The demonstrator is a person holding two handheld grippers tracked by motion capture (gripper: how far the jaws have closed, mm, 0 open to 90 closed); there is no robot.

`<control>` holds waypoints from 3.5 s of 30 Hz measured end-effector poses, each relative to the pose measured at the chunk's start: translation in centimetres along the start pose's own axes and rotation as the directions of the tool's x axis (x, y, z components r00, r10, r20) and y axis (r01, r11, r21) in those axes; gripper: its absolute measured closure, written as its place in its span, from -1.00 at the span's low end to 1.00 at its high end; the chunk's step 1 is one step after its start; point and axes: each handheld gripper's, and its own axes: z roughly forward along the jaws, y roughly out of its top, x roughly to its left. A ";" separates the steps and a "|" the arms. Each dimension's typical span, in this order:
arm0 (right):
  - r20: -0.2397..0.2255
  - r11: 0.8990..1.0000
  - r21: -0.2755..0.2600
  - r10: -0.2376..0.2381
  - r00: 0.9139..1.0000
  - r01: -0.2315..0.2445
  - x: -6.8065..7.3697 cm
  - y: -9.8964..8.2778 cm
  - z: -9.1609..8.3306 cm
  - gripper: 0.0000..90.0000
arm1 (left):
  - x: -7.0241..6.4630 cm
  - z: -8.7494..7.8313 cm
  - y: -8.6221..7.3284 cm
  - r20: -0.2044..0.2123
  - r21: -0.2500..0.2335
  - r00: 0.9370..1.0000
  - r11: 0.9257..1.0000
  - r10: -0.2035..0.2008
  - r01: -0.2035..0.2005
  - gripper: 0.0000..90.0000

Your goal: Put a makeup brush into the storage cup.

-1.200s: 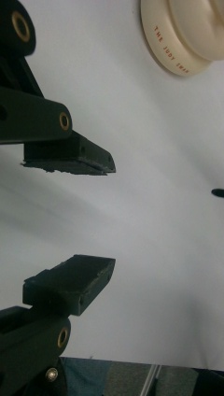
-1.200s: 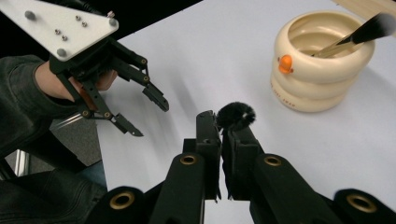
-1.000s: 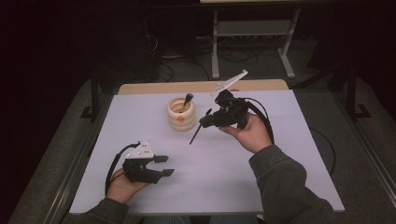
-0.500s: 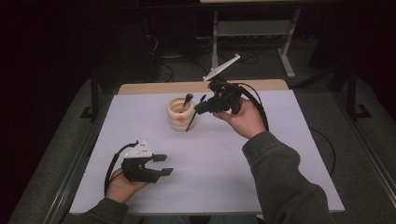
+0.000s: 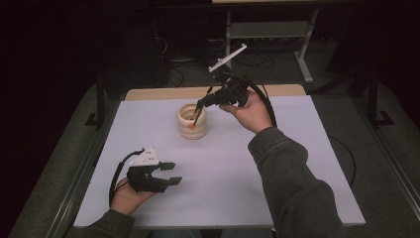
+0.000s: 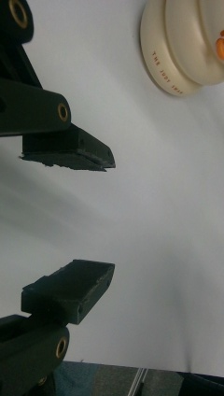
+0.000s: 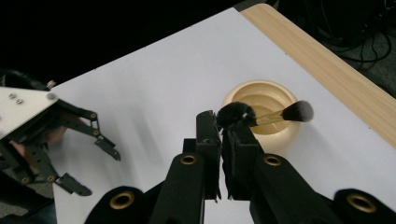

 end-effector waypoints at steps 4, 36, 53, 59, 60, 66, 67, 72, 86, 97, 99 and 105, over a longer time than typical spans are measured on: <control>0.011 1.000 -0.010 0.029 1.000 -0.029 -0.6 0.6 0.2 0.88 | 0.1 -0.3 0.1 0.000 -0.014 1.000 1.000 -0.006 0.006 -0.06; 0.111 0.994 -0.014 0.110 0.988 -0.109 -3.7 3.3 5.4 0.88 | 0.3 -1.2 0.1 -0.008 -0.046 1.000 0.999 -0.022 0.022 -0.08; 0.133 0.992 0.033 0.113 0.985 -0.118 -3.3 2.5 9.4 0.88 | 0.5 -1.5 0.0 -0.017 -0.044 0.999 0.999 -0.030 0.029 -0.09; 0.119 0.987 0.033 0.151 0.981 -0.156 -3.8 1.3 10.4 0.88 | 0.4 -1.4 0.1 -0.013 -0.045 0.999 0.999 -0.031 0.030 -0.09; 0.119 0.986 0.035 0.157 0.980 -0.162 -3.8 1.2 10.5 0.88 | 0.4 -1.3 0.1 -0.013 -0.044 0.999 0.999 -0.032 0.031 -0.09; 0.119 0.984 0.047 0.165 0.979 -0.171 -3.9 0.6 11.0 0.87 | 0.4 -1.3 0.0 -0.010 -0.047 0.999 0.998 -0.034 0.033 -0.09; 0.119 0.984 0.047 0.165 0.979 -0.171 -3.9 0.6 11.0 0.87 | 0.4 -1.3 0.0 -0.010 -0.047 0.999 0.998 -0.034 0.033 -0.09; 0.118 0.985 0.062 0.152 0.981 -0.160 -3.9 0.0 11.5 0.86 | 0.5 -1.3 0.0 0.001 -0.048 0.999 0.998 -0.035 0.035 -0.09; 0.087 0.978 0.107 0.169 0.982 -0.178 -4.3 -1.9 10.4 0.52 | 0.4 -0.9 0.0 0.009 -0.038 0.999 0.999 -0.031 0.032 -0.10; 0.078 0.985 0.023 0.169 0.983 -0.171 -4.0 -3.0 8.1 0.21 | 0.7 -1.1 -0.2 -0.011 -0.041 0.998 0.998 -0.055 0.055 -0.15; 0.065 0.983 -0.006 0.183 0.981 -0.183 -3.9 -3.5 7.3 0.14 | 0.6 -1.0 -0.2 -0.013 -0.043 0.998 0.997 -0.058 0.057 -0.16; 0.069 0.985 -0.023 0.175 0.982 -0.174 -3.7 -4.2 6.3 0.01 | 0.5 -0.8 -0.2 -0.019 -0.045 0.999 0.998 -0.051 0.050 -0.16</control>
